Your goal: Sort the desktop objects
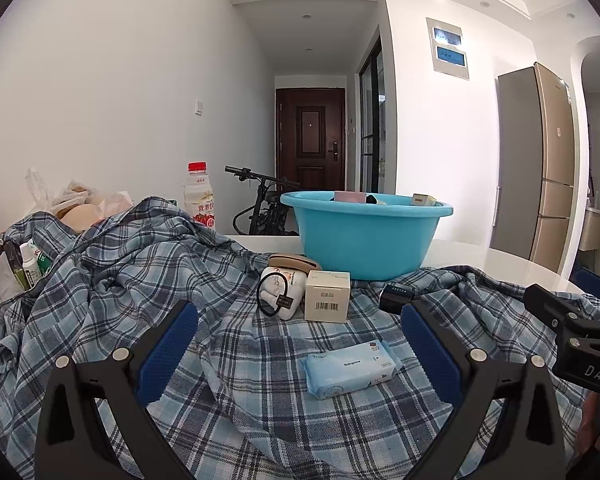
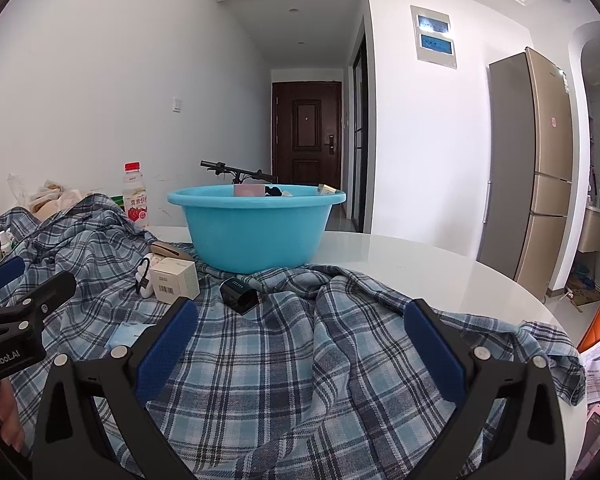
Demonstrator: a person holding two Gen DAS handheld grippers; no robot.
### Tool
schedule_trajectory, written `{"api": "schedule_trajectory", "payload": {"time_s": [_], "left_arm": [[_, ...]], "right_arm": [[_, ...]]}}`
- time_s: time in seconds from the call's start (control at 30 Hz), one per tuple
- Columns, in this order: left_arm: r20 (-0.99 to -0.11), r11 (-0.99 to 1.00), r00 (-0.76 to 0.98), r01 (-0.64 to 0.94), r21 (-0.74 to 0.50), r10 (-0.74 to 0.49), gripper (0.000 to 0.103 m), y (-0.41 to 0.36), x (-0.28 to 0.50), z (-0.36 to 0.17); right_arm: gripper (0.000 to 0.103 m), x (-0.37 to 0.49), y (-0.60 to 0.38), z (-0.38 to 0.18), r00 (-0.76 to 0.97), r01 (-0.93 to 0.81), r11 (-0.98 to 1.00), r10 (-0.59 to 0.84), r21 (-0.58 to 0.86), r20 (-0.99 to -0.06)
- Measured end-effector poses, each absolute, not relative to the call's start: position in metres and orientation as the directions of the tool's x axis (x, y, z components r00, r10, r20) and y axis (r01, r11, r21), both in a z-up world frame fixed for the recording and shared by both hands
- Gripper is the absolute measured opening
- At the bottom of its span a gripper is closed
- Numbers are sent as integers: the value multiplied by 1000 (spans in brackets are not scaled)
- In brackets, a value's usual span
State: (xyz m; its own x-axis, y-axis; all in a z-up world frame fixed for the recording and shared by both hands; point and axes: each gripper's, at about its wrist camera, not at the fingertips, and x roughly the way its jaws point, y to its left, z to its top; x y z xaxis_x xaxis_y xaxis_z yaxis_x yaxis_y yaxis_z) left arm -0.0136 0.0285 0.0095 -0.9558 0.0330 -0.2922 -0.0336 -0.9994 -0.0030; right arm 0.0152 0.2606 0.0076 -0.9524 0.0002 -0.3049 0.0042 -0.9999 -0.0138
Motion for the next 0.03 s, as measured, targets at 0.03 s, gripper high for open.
{"api": "schedule_trajectory", "payload": {"time_s": [0.03], "left_arm": [[-292, -999, -956, -34, -3, 33, 103, 28, -14, 10]], "right_arm": [[103, 15, 261, 8, -952, 3, -1000, 1, -14, -305]]}}
